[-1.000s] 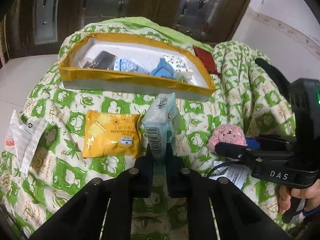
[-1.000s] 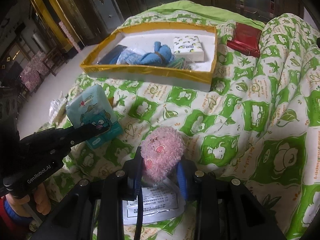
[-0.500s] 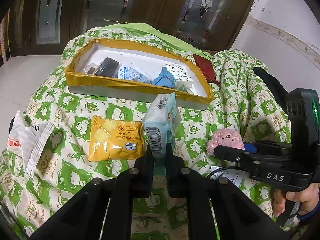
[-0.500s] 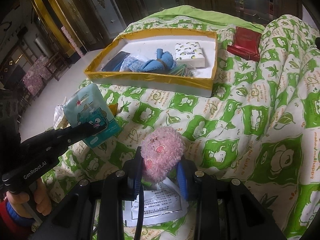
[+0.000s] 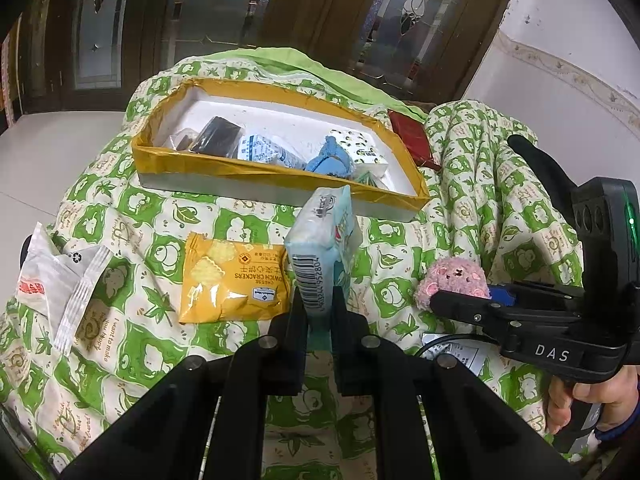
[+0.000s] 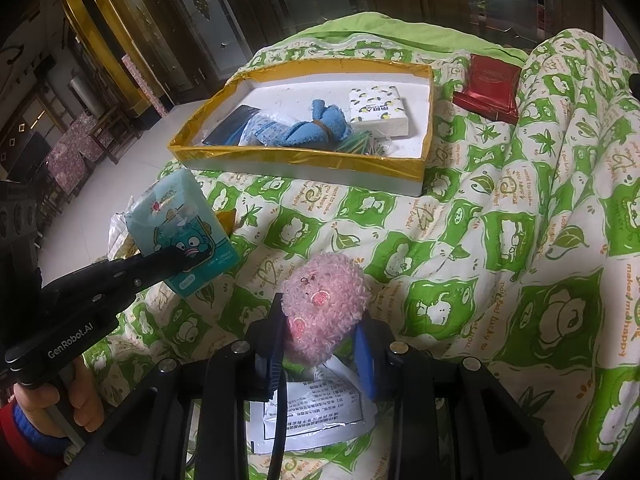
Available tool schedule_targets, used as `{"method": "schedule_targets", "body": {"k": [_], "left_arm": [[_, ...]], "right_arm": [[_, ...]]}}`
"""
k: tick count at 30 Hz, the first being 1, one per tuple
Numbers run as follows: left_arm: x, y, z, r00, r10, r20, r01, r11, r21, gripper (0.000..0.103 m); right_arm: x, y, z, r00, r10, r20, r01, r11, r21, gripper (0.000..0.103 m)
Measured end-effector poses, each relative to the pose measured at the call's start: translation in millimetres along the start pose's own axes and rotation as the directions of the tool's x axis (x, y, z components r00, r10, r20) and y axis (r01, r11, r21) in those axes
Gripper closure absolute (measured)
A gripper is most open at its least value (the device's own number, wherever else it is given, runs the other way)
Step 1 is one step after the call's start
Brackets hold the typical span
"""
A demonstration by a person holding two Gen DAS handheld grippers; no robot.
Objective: Organize soft objects
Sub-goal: 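Lift the tissue packet with left gripper while right carries pink plush toward tray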
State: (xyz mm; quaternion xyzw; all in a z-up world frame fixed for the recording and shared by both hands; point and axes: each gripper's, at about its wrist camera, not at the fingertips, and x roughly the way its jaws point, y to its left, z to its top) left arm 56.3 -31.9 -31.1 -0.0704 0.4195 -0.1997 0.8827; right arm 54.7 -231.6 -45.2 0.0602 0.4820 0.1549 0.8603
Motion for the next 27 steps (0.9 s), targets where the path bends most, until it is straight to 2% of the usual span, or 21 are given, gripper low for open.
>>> {"method": "schedule_targets", "body": {"k": [27], "left_arm": [[-7.2, -8.3, 33.7, 0.999, 0.021, 0.030, -0.022, 0.999, 0.039, 0.093]], "right_arm": [[-7.7, 4.9, 27.2, 0.999, -0.014, 0.037, 0.016, 0.999, -0.044, 0.070]]}}
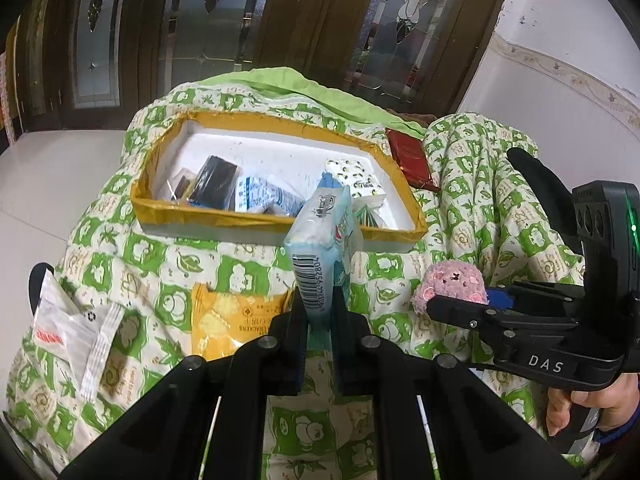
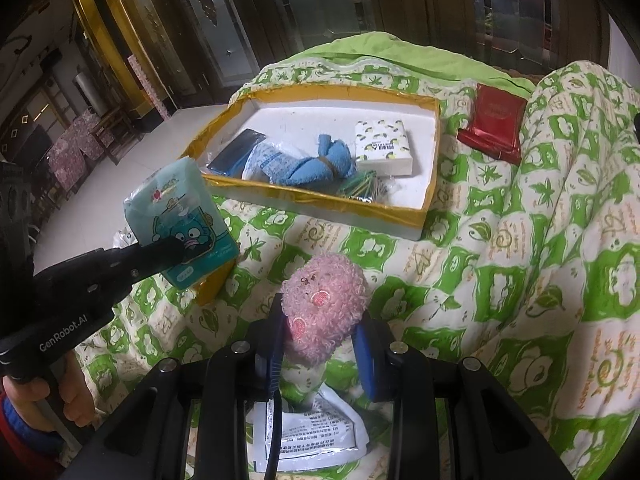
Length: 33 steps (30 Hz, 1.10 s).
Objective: Organize soft objects
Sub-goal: 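Lift the tissue packet with left gripper while right carries pink plush toward tray, then lower the tissue packet and pink plush into the tray and open both grippers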
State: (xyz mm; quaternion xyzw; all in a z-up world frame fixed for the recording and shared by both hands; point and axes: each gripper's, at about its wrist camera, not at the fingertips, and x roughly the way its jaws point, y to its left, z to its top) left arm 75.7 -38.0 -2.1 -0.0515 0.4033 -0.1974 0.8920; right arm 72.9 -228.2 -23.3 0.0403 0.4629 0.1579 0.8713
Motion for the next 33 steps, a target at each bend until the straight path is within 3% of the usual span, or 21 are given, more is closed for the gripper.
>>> {"method": "schedule_targets", "body": {"k": [20, 33], "left_arm": [[-42.7, 52.0, 75.4, 0.986, 0.118, 0.121, -0.119, 0.993, 0.002, 0.093], [-39.5, 65.2, 80.1, 0.985, 0.130, 0.110, -0.129, 0.992, -0.011, 0.093]], "right_arm": [[-15.8, -24.5, 80.6, 0.996, 0.002, 0.089, -0.005, 0.999, 0.034, 0.070], [8.5, -10.4, 91.9, 0.997, 0.024, 0.069, -0.024, 1.000, -0.002, 0.070]]}}
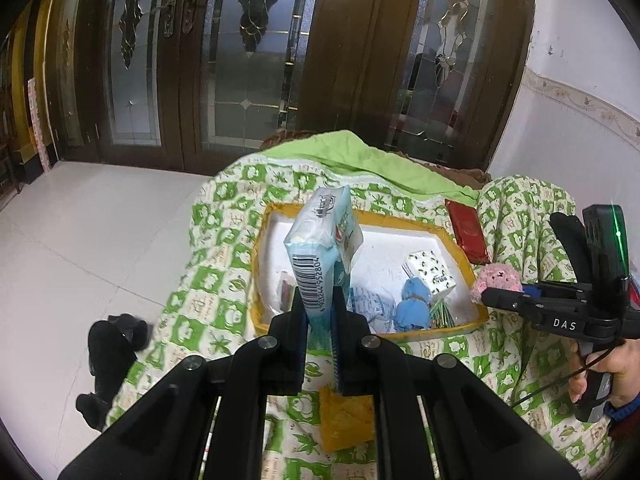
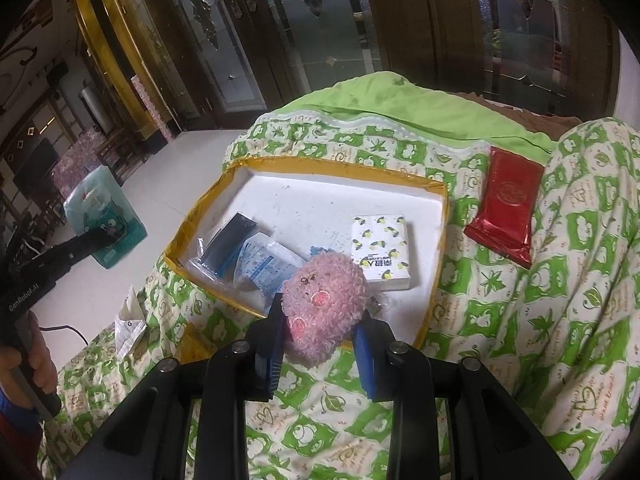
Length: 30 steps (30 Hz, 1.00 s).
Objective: Organize soft objects
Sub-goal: 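Lower the tissue packet and pink plush into the tray and open both grippers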
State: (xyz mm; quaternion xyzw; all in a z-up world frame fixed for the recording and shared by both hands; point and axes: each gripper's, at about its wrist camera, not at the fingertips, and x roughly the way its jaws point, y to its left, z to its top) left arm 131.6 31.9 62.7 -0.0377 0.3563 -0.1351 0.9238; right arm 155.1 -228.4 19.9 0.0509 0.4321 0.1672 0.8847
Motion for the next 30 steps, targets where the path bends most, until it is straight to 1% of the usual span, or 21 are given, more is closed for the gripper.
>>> {"method": "schedule_targets", "body": {"k": [5, 10, 14, 19, 24, 30], "left_arm": [[21.4, -16.7, -4.6, 0.998, -0.050, -0.029, 0.049, 0.999, -0.010, 0.093], [42.4, -32.6, -2.8, 0.995, -0.076, -0.058, 0.076, 0.997, 0.005, 0.093], [57.3, -36.9, 4.6, 0.994, -0.081, -0.080, 0.082, 0.997, 0.008, 0.093], [73.7, -33.7, 12.9, 0.991, -0.086, -0.104, 0.085, 0.996, -0.015, 0.093], [87.0, -33.2, 19.5, 0.989, -0.096, -0.115, 0.093, 0.995, -0.026, 0.093], [102.5, -35.8, 26.8, 0.987, -0.094, -0.130, 0.093, 0.996, -0.015, 0.093]], "right_arm": [[9.3, 1.5, 1.4, 1.000, 0.005, -0.014, -0.005, 1.000, 0.001, 0.070], [14.6, 1.1, 4.0, 1.000, 0.002, -0.020, -0.002, 1.000, 0.000, 0.070], [16.7, -2.2, 12.6, 1.000, 0.000, -0.014, 0.000, 1.000, 0.008, 0.070], [26.4, -9.6, 34.4, 1.000, 0.015, -0.006, -0.015, 0.999, 0.052, 0.070], [43.9, -8.9, 47.4, 1.000, 0.005, -0.012, -0.004, 0.999, 0.042, 0.070], [58.1, -19.8, 62.3, 0.999, 0.032, -0.016, -0.031, 0.997, 0.066, 0.070]]}}
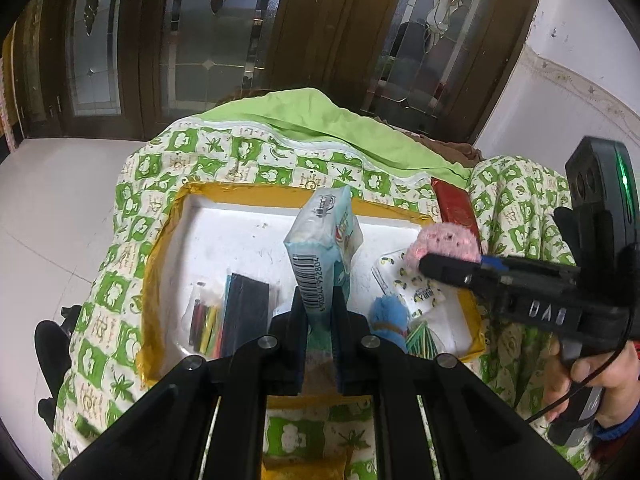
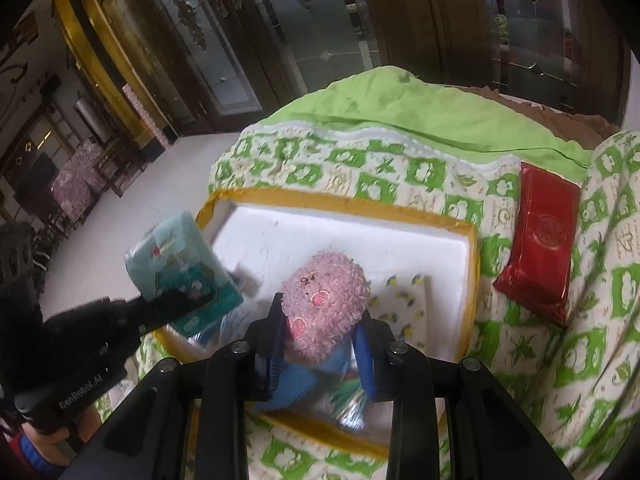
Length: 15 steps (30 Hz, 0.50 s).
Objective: Organize soft objects
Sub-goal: 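Lower the tissue packet and pink plush into the tray and open both grippers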
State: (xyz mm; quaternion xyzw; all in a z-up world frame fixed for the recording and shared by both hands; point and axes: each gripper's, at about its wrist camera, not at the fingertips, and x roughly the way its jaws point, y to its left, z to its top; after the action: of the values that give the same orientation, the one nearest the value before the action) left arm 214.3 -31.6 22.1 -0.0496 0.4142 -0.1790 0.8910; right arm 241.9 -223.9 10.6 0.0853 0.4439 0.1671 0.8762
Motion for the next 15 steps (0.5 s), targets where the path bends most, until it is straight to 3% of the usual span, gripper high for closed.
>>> {"method": "schedule_targets", "body": {"k": [7, 15], "left_arm": [[20.3, 0.5, 6.0, 1.000, -0.010, -0.021, 0.010, 1.000, -0.001, 0.093], [41.5, -1.6, 6.6, 0.998, -0.022, -0.053, 0.022, 1.000, -0.012, 0.093]], "right_arm": [[5.6, -30.4, 10.2, 1.000, 0.020, -0.006, -0.020, 0.995, 0.101, 0.070], [35.6, -19.3, 8.3, 0.997, 0.012, -0.077, -0.009, 0.999, 0.040, 0.070]]}}
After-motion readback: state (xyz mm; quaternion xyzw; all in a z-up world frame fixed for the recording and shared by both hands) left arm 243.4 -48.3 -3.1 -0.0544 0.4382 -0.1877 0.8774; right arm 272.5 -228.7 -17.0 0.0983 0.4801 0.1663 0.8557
